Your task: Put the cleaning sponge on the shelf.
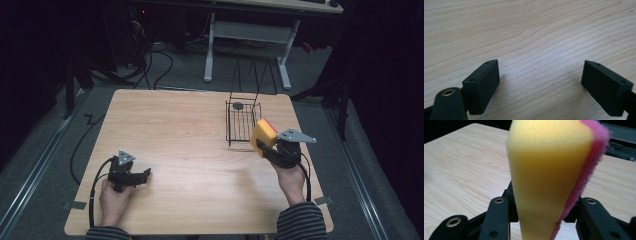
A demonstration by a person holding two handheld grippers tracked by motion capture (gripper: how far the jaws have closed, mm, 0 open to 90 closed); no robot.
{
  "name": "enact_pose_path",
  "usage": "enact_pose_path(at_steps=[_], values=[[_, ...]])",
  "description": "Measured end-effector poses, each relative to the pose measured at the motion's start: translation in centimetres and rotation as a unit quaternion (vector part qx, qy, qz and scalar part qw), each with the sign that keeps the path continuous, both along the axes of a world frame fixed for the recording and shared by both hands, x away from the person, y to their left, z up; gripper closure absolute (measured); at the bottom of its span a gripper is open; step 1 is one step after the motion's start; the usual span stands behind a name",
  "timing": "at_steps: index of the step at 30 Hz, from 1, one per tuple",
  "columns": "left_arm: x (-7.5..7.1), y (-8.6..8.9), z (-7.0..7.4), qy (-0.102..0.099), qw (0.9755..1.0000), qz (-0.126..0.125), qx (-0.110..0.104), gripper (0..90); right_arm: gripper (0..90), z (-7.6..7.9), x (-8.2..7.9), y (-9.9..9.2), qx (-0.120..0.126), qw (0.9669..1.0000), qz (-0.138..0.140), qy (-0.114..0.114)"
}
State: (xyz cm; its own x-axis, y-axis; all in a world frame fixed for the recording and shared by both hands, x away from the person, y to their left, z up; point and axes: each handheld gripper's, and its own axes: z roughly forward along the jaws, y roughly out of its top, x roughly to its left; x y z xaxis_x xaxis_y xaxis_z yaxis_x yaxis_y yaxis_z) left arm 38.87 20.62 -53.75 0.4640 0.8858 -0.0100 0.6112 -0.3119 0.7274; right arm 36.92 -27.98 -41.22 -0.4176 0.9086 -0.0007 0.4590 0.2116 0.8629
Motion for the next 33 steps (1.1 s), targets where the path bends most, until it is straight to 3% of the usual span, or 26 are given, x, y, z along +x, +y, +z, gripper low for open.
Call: enact_pose_path(at_steps=[6, 14, 19, 33], values=[[0.0, 0.0, 0.0, 0.000, 1.0000, 0.000, 0.000, 15.6, 60.3, 0.5, 1.4, 0.3, 0.021, 0.9998, 0.004, 0.004], [0.0, 0.0, 0.0, 0.000, 1.0000, 0.000, 0.000, 15.6, 60.4, 1.1, 3.2, 1.0, 0.027, 0.9996, 0.006, 0.006], [0.0, 0.0, 0.0, 0.000, 1.0000, 0.000, 0.000, 15.6, 60.4, 1.2, 4.2, 1.5, 0.015, 0.9999, 0.001, 0.007], [0.0, 0.0, 0.0, 0.000, 1.0000, 0.000, 0.000, 15.6, 60.3, 0.2, 7.1, 2.2, 0.015, 0.9994, -0.027, 0.019]])
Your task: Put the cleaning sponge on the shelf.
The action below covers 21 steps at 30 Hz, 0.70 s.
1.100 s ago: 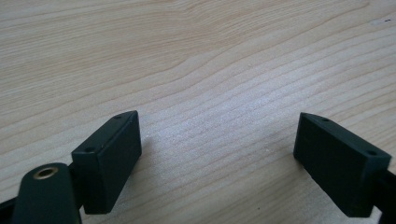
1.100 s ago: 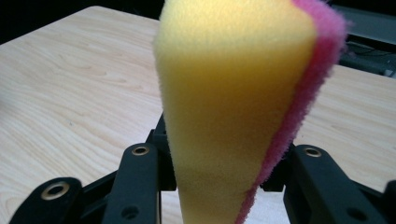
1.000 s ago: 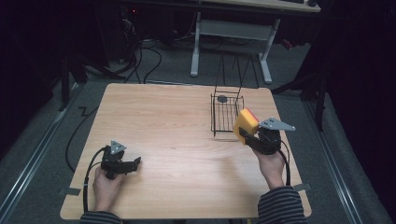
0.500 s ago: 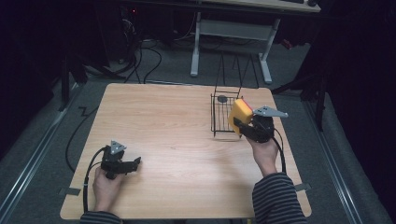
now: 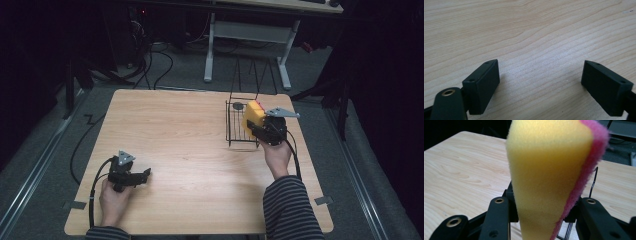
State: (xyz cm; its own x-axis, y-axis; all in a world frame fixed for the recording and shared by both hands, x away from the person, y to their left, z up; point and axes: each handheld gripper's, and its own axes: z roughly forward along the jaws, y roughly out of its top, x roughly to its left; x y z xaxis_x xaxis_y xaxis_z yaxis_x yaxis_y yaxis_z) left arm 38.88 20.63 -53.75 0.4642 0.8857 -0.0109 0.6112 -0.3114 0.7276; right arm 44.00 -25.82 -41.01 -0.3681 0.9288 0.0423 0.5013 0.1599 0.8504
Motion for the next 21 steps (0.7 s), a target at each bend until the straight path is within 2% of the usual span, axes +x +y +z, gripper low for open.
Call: enact_pose_path(at_steps=[5, 10, 15, 21], values=[[0.0, 0.0, 0.0, 0.000, 1.0000, 0.000, 0.000, 15.6, 60.3, -0.8, 1.1, 0.4, -0.006, 1.0000, -0.002, 0.002], [0.0, 0.0, 0.0, 0.000, 1.0000, 0.000, 0.000, 15.6, 60.3, -1.7, 2.1, 0.6, -0.013, 0.9997, -0.012, 0.018], [0.0, 0.0, 0.0, 0.000, 1.0000, 0.000, 0.000, 15.6, 60.3, -2.5, 2.9, 0.7, -0.014, 0.9994, -0.021, 0.022], [0.0, 0.0, 0.0, 0.000, 1.0000, 0.000, 0.000, 15.6, 60.4, -3.4, 3.7, 0.8, -0.027, 0.9988, -0.030, 0.026]])
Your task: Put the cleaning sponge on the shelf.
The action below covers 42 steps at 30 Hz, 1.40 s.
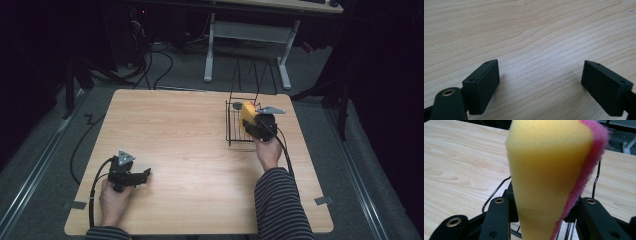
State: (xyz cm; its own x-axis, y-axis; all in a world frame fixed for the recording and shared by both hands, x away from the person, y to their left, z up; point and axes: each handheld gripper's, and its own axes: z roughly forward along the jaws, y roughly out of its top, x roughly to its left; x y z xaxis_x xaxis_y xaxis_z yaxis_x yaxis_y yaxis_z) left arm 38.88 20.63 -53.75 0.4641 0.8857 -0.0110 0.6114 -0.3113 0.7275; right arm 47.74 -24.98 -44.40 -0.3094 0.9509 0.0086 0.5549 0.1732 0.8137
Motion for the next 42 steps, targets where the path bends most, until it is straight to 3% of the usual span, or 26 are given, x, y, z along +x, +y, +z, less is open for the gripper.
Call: enact_pose_path(at_steps=[5, 15, 42], values=[[0.0, 0.0, 0.0, 0.000, 1.0000, 0.000, 0.000, 15.7, 60.4, -0.8, 0.7, 0.1, 0.004, 0.9999, -0.008, 0.008], [0.0, 0.0, 0.0, 0.000, 1.0000, 0.000, 0.000, 15.6, 60.5, -2.1, 1.6, 0.7, -0.015, 0.9996, -0.012, 0.020], [0.0, 0.0, 0.0, 0.000, 1.0000, 0.000, 0.000, 15.7, 60.5, -2.7, 2.2, 0.6, -0.014, 0.9992, -0.023, 0.030]])
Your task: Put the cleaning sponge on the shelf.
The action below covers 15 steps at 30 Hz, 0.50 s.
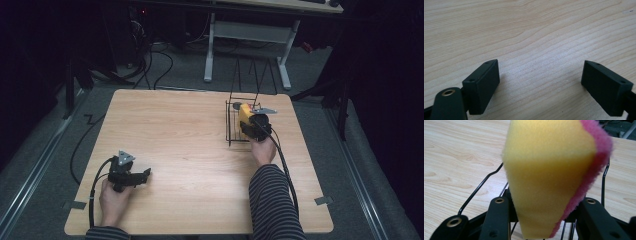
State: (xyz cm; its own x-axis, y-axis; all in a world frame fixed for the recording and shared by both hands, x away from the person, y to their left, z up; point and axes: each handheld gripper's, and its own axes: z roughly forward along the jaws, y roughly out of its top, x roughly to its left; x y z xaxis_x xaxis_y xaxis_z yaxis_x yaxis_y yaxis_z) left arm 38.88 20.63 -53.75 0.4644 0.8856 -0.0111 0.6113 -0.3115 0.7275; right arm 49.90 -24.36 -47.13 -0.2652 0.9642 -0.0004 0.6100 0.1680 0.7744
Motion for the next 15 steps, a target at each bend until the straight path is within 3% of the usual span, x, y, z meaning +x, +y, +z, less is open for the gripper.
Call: enact_pose_path(at_steps=[4, 10, 15], values=[[0.00, 0.00, 0.00, 0.000, 1.0000, 0.000, 0.000, 15.6, 59.2, 0.00, 0.02, -0.08, 0.003, 1.0000, 0.001, 0.001], [0.00, 0.00, 0.00, 0.000, 1.0000, 0.000, 0.000, 15.6, 42.8, -0.15, 0.13, -0.20, 0.010, 0.9999, 0.001, 0.013], [0.00, 0.00, 0.00, 0.000, 1.0000, 0.000, 0.000, 15.6, 37.6, 0.05, 0.03, -0.34, 0.016, 0.9998, 0.003, 0.013]])
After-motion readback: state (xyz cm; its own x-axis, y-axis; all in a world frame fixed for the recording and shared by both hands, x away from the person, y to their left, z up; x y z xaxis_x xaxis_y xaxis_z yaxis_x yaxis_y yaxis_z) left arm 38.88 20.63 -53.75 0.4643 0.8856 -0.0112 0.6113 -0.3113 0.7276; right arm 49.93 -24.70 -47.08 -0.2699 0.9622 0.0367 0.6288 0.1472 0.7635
